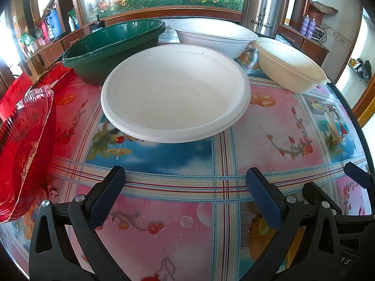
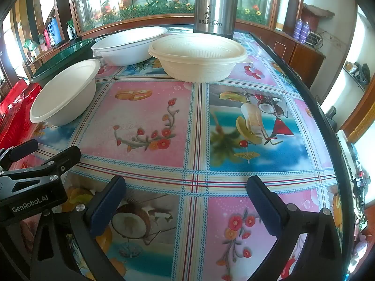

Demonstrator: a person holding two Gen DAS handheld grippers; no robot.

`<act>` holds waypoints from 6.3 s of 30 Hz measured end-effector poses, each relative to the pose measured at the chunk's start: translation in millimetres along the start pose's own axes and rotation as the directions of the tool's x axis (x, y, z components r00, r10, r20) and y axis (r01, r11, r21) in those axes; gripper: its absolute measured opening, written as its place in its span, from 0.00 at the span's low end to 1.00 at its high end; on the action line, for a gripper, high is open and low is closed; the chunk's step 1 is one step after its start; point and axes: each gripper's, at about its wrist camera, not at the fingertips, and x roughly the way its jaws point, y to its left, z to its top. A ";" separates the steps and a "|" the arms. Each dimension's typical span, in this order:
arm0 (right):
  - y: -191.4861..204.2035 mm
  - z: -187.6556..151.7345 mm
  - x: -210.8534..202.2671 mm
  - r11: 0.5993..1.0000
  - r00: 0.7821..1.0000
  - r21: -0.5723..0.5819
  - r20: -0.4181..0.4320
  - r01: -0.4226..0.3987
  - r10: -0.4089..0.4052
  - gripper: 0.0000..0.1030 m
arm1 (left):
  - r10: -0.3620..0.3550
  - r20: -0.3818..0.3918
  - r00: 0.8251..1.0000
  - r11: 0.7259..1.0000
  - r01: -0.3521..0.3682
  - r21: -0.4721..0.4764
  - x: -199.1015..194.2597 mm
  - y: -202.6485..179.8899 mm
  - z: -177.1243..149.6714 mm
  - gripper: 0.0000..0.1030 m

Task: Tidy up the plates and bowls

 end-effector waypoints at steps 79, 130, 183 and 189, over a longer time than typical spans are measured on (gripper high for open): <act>173.1 30.0 -79.4 0.909 0.948 -0.326 0.093 -0.259 0.303 0.99 | 0.136 0.170 0.976 0.985 -0.115 -0.125 -139.0 187.7 -36.0 1.00; 268.7 78.2 18.3 0.846 0.927 -0.380 -0.191 -0.373 0.323 0.26 | 0.107 -0.076 0.991 0.945 -0.125 -0.301 -32.3 304.2 -12.7 0.26; 291.5 56.9 -43.8 0.823 0.927 -0.433 -0.105 -0.368 0.360 0.17 | 0.055 -0.033 0.998 0.953 -0.063 -0.297 -96.7 332.8 -46.1 0.26; 302.9 37.5 -55.4 0.795 0.915 -0.462 -0.115 -0.393 0.386 0.20 | 0.098 -0.019 0.995 0.948 -0.099 -0.304 -112.8 342.7 -59.4 0.26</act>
